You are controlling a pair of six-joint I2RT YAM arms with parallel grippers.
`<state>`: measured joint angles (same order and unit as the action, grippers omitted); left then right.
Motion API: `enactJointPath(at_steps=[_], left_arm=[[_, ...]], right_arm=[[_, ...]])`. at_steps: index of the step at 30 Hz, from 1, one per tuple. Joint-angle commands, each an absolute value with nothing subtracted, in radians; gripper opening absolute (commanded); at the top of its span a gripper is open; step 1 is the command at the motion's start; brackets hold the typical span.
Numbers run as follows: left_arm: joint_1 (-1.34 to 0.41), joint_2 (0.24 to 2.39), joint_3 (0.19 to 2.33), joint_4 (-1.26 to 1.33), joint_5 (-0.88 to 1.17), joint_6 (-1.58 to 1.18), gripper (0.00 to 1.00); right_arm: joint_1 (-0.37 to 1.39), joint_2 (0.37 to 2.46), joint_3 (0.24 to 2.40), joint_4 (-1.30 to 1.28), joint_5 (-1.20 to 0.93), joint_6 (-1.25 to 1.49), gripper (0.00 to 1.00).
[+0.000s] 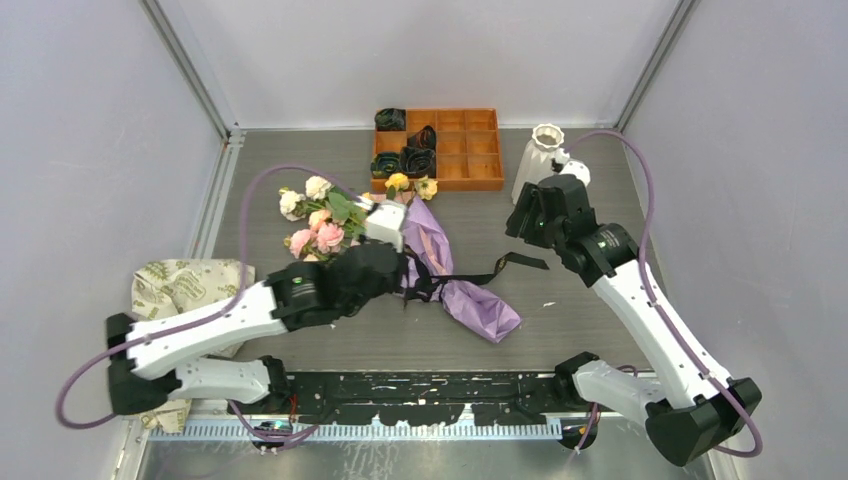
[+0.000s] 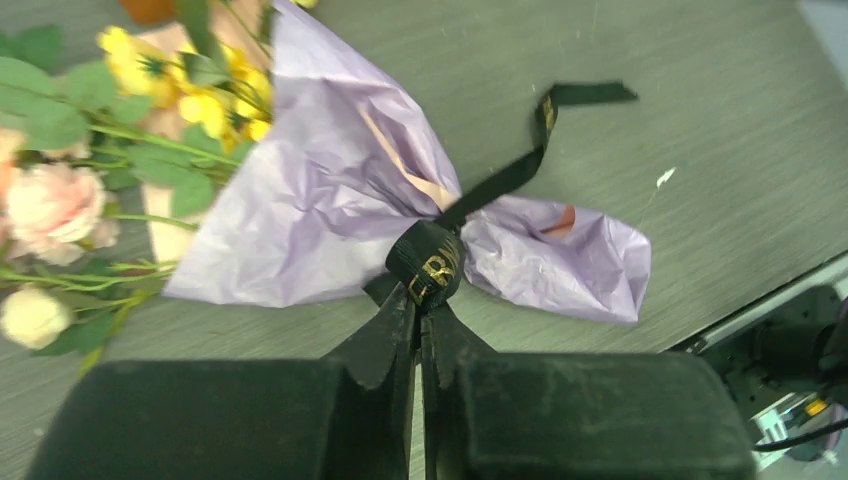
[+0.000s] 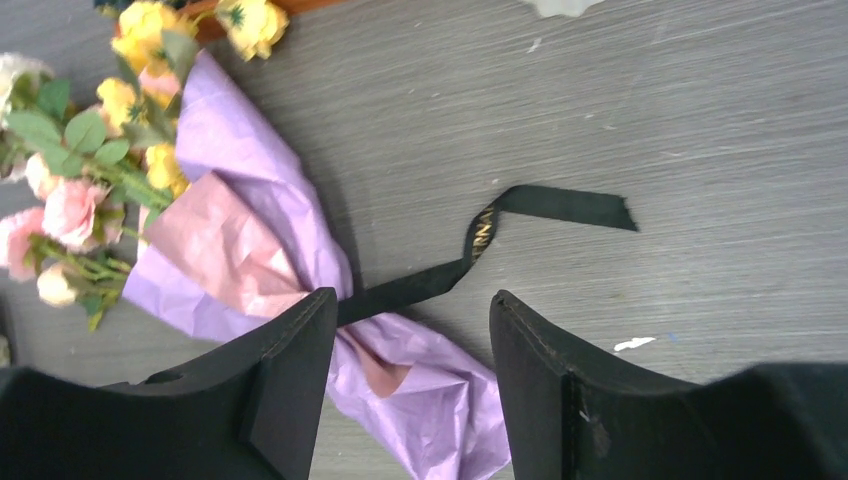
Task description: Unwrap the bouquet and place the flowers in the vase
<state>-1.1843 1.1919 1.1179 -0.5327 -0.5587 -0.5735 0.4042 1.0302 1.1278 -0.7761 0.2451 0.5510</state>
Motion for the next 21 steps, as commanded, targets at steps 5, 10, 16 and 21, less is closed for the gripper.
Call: enactJointPath(at_steps=[5, 10, 16, 21], left_arm=[[-1.184, 0.945, 1.150, -0.779, -0.812, -0.641, 0.06], [-1.184, 0.798, 1.162, -0.917, -0.966, -0.727, 0.06], [-1.184, 0.657, 1.186, -1.031, -1.092, -0.779, 0.11], [-1.184, 0.627, 1.144, -1.042, -1.089, -0.798, 0.23]], right_arm=[[0.561, 1.108, 1.128, -0.689, 0.247, 0.558, 0.63], [0.640, 1.174, 1.120, -0.664, 0.251, 0.572, 0.63], [0.730, 1.260, 1.113, -0.636, 0.247, 0.585, 0.63], [0.786, 1.347, 1.101, -0.603, 0.228, 0.597, 0.63]])
